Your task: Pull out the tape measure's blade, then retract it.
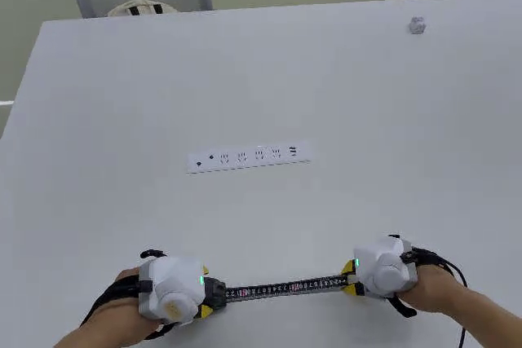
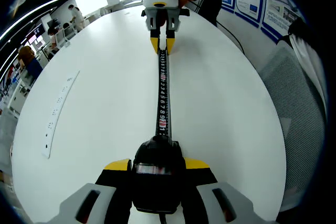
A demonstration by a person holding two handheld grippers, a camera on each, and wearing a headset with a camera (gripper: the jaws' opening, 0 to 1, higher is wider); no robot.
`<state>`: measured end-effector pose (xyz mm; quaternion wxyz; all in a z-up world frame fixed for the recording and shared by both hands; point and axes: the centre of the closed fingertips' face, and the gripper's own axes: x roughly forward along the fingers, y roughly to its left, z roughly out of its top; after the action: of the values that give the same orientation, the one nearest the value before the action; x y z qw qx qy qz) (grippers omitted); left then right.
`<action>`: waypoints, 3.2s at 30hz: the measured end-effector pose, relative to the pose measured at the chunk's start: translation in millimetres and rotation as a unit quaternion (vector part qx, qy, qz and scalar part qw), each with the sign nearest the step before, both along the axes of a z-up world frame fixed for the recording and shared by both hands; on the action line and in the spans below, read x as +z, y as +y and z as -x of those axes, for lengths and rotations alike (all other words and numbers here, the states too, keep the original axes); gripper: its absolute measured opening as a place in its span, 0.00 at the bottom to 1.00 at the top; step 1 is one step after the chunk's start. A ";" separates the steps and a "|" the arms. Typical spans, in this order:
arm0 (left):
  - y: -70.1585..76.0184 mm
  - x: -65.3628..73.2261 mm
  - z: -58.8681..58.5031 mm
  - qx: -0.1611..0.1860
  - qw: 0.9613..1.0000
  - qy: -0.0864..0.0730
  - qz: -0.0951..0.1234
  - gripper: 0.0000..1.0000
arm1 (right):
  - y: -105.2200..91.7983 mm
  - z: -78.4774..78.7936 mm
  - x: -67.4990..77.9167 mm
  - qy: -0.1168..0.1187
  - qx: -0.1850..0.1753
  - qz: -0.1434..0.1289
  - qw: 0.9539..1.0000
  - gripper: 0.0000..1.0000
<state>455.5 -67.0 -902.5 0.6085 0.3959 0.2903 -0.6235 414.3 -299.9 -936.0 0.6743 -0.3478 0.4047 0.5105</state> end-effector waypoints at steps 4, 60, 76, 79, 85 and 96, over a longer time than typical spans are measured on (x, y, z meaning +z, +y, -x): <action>-0.2 0.5 0.4 0.000 1.000 -0.003 0.002 0.33 | -0.1 -0.3 0.0 0.001 -0.003 0.000 1.000 0.14; 12.7 6.1 -6.7 0.185 0.981 0.002 0.051 0.48 | 4.8 -2.3 1.1 0.005 -0.128 -0.015 0.992 0.29; 24.5 15.5 1.9 0.285 0.956 0.006 0.076 0.55 | 4.3 -1.2 7.5 -0.015 -0.221 -0.040 0.974 0.41; 26.2 17.0 1.8 0.300 0.950 0.006 0.083 0.55 | 5.5 0.3 8.5 -0.016 -0.233 -0.046 0.971 0.42; 35.1 20.2 3.9 0.341 0.935 0.004 0.092 0.58 | 8.1 9.3 8.6 -0.014 -0.255 -0.049 0.966 0.47; 50.8 31.0 14.8 0.422 0.899 0.010 0.117 0.61 | 11.3 18.8 19.0 -0.021 -0.317 -0.068 0.946 0.55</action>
<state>440.7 -16.2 -871.5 0.8537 0.1560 0.3609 -0.3415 395.6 -288.6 -917.0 0.8314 -0.1658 0.4445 0.2893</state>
